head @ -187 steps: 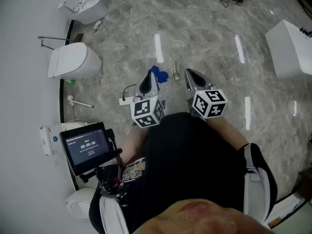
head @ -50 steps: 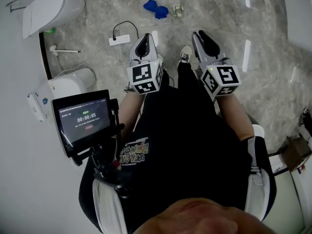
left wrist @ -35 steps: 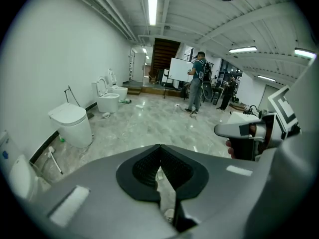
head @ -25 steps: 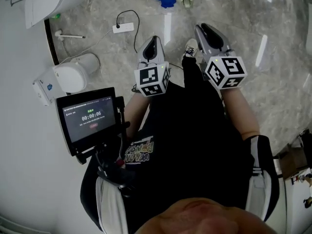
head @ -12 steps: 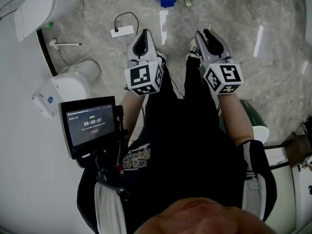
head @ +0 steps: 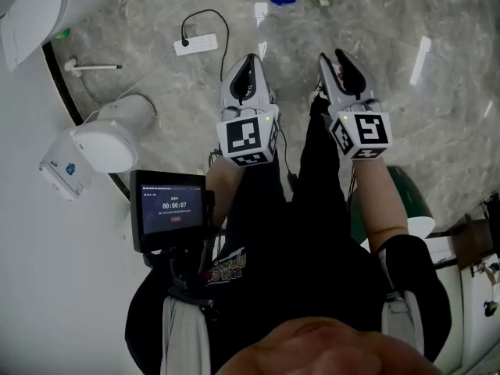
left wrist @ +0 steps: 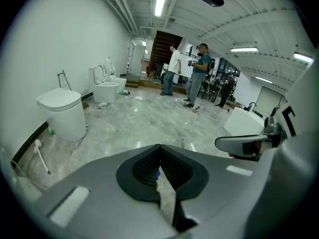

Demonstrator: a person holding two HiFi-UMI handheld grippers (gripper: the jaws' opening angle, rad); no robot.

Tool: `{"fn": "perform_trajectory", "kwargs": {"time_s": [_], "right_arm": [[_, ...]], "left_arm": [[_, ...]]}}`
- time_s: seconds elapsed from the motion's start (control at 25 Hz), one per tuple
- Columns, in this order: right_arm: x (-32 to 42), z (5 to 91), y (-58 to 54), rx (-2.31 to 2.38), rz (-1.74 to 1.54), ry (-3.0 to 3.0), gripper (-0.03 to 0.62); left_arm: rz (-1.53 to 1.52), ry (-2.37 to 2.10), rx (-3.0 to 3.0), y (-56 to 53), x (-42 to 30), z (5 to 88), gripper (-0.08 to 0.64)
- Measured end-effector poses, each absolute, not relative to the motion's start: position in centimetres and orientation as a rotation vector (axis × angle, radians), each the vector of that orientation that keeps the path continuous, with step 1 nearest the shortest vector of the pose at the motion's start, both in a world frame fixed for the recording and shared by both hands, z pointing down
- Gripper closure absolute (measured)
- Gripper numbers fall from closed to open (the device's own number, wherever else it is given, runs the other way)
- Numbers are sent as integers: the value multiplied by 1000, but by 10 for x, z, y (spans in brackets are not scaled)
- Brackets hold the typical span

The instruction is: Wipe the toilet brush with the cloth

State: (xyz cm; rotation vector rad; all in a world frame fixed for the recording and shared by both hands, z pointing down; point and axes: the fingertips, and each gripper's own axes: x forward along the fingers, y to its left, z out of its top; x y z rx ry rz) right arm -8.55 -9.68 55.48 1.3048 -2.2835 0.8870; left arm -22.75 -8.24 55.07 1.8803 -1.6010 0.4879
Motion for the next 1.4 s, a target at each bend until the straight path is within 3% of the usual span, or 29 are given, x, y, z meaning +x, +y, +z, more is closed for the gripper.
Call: {"fn": "perform_trajectory", "kwargs": {"time_s": [0.36, 0.64, 0.92, 1.12, 1.4], "right_arm": [[-81, 669, -135, 1194, 768, -2324, 440], [-102, 701, -138, 1169, 656, -2362, 428], [-131, 889, -168, 1078, 623, -2358, 420], [-144, 992, -187, 1055, 622, -2284, 378], [-161, 1086, -220, 962, 437, -2198, 367]], "left_arm": [[433, -1641, 1882, -99, -202, 666, 560], [278, -1699, 1911, -109, -219, 673, 560], [362, -1697, 1941, -116, -235, 785, 560], [280, -1723, 1961, -152, -262, 797, 560], [284, -1767, 2053, -185, -268, 803, 560]]}}
